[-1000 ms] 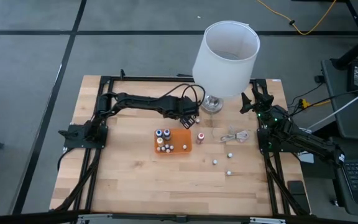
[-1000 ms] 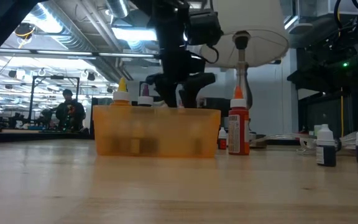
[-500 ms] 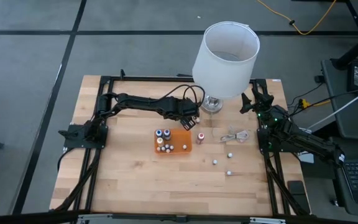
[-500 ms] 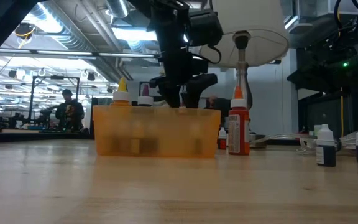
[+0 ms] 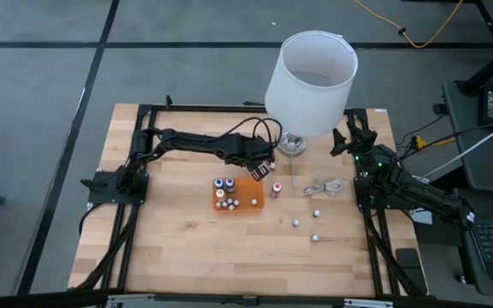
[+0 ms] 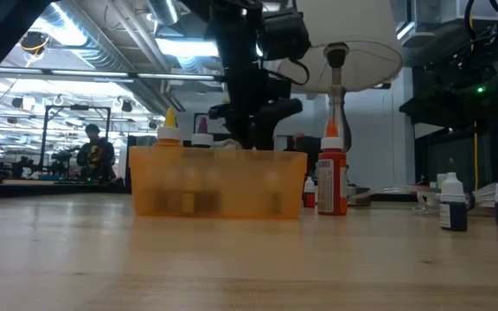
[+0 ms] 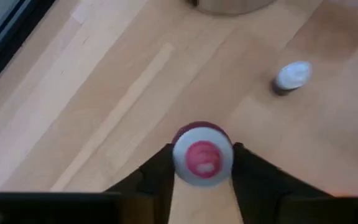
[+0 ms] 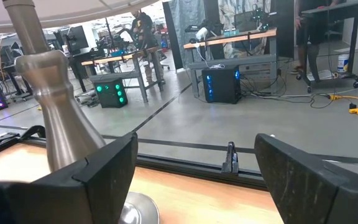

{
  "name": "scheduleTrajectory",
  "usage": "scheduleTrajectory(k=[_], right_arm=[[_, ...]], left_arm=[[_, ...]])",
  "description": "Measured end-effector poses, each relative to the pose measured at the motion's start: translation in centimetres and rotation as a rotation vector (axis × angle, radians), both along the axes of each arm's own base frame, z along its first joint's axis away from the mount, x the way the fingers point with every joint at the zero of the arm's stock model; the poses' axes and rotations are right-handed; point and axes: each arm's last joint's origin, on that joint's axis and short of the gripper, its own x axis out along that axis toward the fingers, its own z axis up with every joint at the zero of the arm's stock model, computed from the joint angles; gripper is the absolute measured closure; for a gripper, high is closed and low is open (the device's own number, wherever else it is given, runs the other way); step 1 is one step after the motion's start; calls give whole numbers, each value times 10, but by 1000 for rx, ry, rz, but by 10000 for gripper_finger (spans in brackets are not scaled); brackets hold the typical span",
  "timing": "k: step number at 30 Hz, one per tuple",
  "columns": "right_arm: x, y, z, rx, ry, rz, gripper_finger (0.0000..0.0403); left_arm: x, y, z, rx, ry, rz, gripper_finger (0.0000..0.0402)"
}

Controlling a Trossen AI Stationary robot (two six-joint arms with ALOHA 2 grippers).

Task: Pick & Place food coloring
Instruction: Put the big pink food coloring bottle into the orange transparent bin

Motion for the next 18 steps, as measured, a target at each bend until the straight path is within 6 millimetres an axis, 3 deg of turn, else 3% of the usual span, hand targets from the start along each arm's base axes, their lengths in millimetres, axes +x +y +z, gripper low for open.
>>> scheduleTrajectory(k=[13,18], right_arm=[[0,0,0,0,0,0,79],[0,0,0,0,0,0,79]], left_arm=[[-13,-11,21,16,27,-18,285],[-22,-19,43,45,-6,-25,283]])
